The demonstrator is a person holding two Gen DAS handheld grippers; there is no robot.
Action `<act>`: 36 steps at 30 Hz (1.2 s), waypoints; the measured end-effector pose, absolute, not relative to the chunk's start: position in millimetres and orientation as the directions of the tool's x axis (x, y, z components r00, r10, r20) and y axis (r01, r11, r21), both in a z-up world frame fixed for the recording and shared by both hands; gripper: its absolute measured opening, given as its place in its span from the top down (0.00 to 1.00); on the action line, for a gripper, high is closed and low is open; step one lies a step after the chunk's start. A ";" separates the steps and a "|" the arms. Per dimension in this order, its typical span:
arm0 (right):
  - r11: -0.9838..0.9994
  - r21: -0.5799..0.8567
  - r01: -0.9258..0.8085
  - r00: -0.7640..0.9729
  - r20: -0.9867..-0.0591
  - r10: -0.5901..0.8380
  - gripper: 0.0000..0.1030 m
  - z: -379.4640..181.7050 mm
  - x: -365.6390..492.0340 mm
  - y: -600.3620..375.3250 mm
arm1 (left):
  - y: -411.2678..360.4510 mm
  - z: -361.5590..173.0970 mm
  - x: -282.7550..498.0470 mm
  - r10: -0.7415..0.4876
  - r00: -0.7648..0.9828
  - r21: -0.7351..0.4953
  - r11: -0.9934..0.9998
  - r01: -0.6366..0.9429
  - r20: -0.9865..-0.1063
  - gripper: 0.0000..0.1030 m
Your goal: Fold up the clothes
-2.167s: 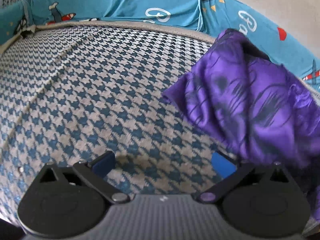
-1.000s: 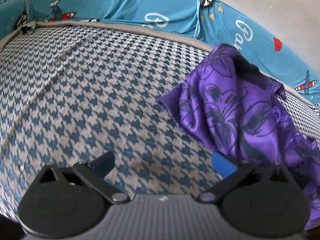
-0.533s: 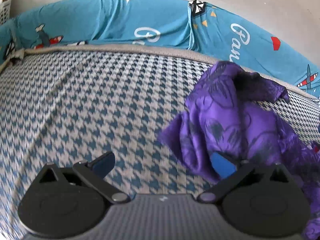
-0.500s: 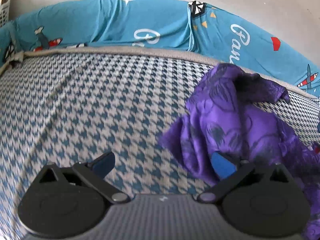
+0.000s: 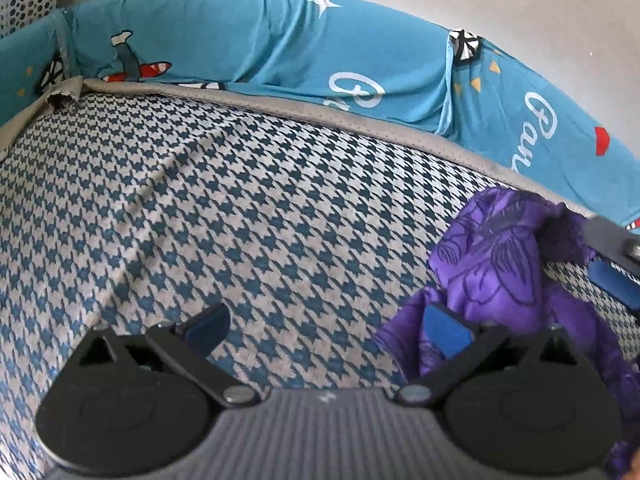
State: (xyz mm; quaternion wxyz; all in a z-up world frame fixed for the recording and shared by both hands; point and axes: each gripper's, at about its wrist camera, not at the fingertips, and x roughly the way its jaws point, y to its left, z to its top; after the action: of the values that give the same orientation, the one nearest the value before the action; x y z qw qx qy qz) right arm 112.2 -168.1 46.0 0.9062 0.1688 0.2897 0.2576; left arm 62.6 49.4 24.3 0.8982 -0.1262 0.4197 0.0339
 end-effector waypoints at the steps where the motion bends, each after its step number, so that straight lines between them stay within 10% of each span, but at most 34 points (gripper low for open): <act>1: 0.819 0.446 -0.360 0.702 -0.449 0.553 0.34 44.4 117.0 -163.2 | 51.3 25.3 62.8 -0.041 0.647 -0.197 0.965 -0.171 -0.761 0.00; 12: 0.843 0.510 -0.170 0.711 -0.529 0.463 0.36 17.4 176.4 -142.3 | 82.5 18.8 62.7 -0.059 0.612 -0.245 0.943 -0.224 -0.788 0.00; 17: 0.860 0.484 -0.165 0.709 -0.547 0.444 0.84 9.2 183.8 -131.4 | 96.5 20.5 54.7 -0.038 0.616 -0.237 0.940 -0.245 -0.787 0.00; 28: 0.770 0.240 -0.591 0.655 -0.415 0.632 0.87 34.9 113.4 -66.8 | 145.6 57.8 26.1 0.182 0.721 -0.215 0.881 -0.422 -0.669 0.00; 36: 0.434 0.040 -0.900 0.346 -0.541 0.767 0.86 8.7 13.2 -13.1 | 179.4 60.7 14.4 0.229 0.709 -0.223 0.847 -0.483 -0.667 0.00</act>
State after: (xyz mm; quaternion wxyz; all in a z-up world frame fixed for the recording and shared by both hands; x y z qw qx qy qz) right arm 13.2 -13.1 8.7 0.8093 -0.1337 0.2494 0.5148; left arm 14.4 179.4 60.7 0.9037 -0.1943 0.3265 0.1971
